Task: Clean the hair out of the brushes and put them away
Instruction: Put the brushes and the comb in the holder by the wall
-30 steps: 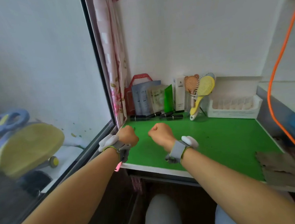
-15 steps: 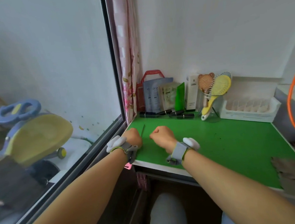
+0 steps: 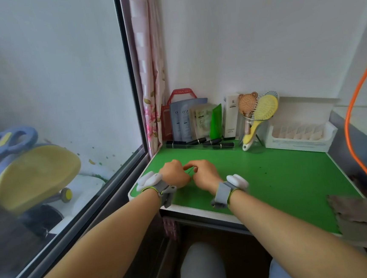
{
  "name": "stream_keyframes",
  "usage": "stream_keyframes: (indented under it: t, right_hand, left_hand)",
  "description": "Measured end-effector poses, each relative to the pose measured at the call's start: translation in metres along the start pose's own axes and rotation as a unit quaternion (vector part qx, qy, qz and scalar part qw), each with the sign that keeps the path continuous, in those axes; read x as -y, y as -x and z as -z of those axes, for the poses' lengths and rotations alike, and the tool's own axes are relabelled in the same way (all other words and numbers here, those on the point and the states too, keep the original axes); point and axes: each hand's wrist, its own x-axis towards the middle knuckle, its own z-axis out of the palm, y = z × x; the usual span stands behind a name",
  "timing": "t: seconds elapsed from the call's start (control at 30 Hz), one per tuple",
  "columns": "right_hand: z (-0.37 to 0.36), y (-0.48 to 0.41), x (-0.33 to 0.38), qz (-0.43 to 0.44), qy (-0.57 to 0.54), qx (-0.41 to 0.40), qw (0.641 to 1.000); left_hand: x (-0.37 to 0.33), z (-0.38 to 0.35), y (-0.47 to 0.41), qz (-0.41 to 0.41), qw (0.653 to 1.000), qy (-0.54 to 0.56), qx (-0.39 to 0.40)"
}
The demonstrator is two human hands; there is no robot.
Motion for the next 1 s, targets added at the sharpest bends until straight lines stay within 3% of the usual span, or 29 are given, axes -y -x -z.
stream_keyframes:
  t: [0.17, 0.27, 0.4, 0.5, 0.7, 1.0]
  right_hand:
    - [0.011, 0.0, -0.015, 0.008, 0.059, -0.029, 0.998]
    - [0.022, 0.001, -0.022, 0.03, 0.069, -0.057, 0.996]
    - [0.028, 0.002, -0.026, 0.014, 0.065, -0.08, 0.995]
    - [0.032, 0.004, -0.024, -0.039, 0.013, -0.108, 0.993]
    - [0.041, 0.005, -0.024, 0.007, 0.024, -0.149, 0.989]
    - [0.05, 0.006, -0.035, 0.037, 0.029, -0.176, 0.983]
  left_hand:
    - [-0.018, 0.0, -0.001, -0.024, 0.998, 0.056, 0.019]
    - [-0.028, 0.004, 0.002, -0.023, 0.983, 0.176, 0.042]
    - [-0.042, 0.015, 0.009, -0.017, 0.905, 0.408, 0.116]
    - [-0.05, 0.021, 0.011, -0.026, 0.849, 0.511, 0.135]
    - [-0.064, 0.014, 0.008, -0.09, 0.879, 0.466, 0.033]
    - [-0.082, 0.004, -0.004, -0.132, 0.871, 0.464, -0.089]
